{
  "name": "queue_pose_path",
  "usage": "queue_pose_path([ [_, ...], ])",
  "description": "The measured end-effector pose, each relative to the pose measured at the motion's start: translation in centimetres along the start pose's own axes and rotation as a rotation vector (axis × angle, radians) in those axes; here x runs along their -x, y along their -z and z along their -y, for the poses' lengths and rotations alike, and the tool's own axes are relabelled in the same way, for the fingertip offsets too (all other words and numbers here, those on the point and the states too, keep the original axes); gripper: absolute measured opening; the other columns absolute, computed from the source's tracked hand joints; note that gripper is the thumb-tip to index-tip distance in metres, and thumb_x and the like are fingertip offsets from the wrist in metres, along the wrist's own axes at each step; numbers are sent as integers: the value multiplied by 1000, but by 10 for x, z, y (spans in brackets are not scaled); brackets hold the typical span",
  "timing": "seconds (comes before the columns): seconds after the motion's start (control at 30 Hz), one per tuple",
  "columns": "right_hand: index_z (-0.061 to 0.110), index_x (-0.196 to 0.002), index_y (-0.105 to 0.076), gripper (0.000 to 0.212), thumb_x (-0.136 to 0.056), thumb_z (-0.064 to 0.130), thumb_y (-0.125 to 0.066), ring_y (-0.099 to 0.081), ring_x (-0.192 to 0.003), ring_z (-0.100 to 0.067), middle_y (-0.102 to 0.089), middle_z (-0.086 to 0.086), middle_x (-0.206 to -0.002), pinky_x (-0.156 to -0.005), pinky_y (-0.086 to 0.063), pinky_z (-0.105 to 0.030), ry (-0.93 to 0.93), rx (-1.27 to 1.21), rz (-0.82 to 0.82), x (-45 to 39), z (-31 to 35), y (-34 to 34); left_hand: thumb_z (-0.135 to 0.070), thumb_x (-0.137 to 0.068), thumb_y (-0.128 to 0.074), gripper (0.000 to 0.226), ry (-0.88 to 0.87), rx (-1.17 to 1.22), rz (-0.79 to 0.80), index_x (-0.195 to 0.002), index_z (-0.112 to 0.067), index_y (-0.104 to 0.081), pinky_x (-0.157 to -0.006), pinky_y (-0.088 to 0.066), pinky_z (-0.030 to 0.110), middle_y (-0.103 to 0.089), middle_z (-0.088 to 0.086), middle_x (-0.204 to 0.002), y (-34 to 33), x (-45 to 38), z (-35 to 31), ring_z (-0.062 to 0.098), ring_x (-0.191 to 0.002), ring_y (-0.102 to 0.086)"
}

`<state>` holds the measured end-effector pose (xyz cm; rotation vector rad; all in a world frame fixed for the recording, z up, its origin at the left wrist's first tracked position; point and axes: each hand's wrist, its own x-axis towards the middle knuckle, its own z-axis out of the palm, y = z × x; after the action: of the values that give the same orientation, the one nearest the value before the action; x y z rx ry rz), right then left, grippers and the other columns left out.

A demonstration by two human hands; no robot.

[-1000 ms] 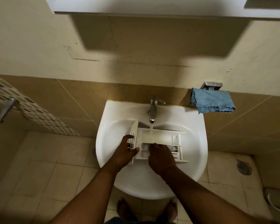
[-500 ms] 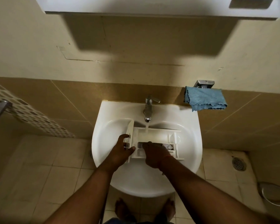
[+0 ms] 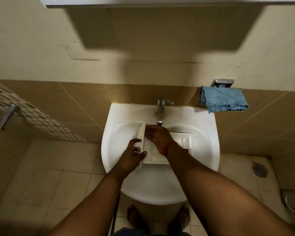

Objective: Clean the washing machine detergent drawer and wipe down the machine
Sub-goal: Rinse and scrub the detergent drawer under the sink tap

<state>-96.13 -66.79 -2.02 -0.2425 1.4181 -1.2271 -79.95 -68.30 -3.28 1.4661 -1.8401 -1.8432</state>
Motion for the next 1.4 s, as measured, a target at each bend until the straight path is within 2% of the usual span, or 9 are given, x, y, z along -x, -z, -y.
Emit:
queue_pose_path([
  [0.27,15,-153,-20,73,-86,-6,-40,-7,-150,-18,-10,-1,-162,-122,-1,-33,715,1331,107,61,-104,28,-21,-94,-65,50,-9,19,12,-135,-33,-38,-95,-54,44,-51,11,-130,1,-1,-1,27,-115,-56],
  [0.37,16,-153,-19,69,-90,-1,-41,-9,-149,-21,-14,-5,-161,-119,3,-30,722,1431,130,65,-100,29,-22,-93,-66,50,-10,16,9,-133,-34,-39,-95,-54,46,-52,9,-129,1,-2,0,27,-115,-56],
  [0.57,15,-141,-47,60,-82,2,-52,-51,-125,-29,-54,-11,-137,-106,-41,-37,717,1479,3,80,-110,59,-21,-93,-66,46,-10,-9,-2,-126,-41,-40,-88,-56,39,-54,4,-124,0,-2,1,20,-108,-59],
  [0.67,13,-137,-45,52,-86,12,-48,-50,-119,-27,-54,-10,-131,-105,-39,-36,434,1554,-147,73,-95,54,-22,-94,-66,46,-17,-10,2,-126,-41,-39,-84,-57,34,-55,4,-123,0,-2,2,19,-106,-60],
  [1.0,8,-124,-52,39,-86,13,-46,-52,-116,-32,-49,-11,-129,-92,-50,-43,251,1705,45,65,-67,70,-22,-94,-65,46,-15,-8,-12,-129,-39,-39,-75,-52,26,-52,1,-118,-1,-2,2,17,-104,-58],
  [1.1,8,-111,-64,29,-88,10,-47,-61,-106,-30,-65,-11,-114,-89,-49,-39,229,1367,-51,42,-34,49,-22,-95,-64,48,-12,-3,-9,-134,-34,-38,-76,-52,26,-51,4,-122,-2,0,1,19,-106,-57],
  [1.27,-8,-117,-55,25,-95,-5,-44,-61,-81,-19,-60,-10,-89,-85,-53,-33,-82,-450,-169,1,19,15,-23,-95,-63,49,2,-6,-3,-135,-34,-37,-78,-51,26,-50,6,-126,-1,0,0,24,-110,-56],
  [1.33,-4,-99,-61,16,-96,-2,-46,-64,-81,-22,-63,-14,-86,-80,-55,-34,-109,-496,-88,4,16,8,-22,-95,-64,48,-6,2,-8,-134,-34,-38,-77,-53,26,-52,7,-122,-2,0,1,23,-106,-58],
  [1.4,-3,-91,-64,20,-95,-1,-44,-62,-79,-25,-63,-16,-86,-79,-53,-36,32,71,-21,18,-3,4,-21,-95,-64,46,-17,11,-26,-132,-34,-40,-76,-52,27,-53,7,-119,-3,0,2,23,-104,-59],
])
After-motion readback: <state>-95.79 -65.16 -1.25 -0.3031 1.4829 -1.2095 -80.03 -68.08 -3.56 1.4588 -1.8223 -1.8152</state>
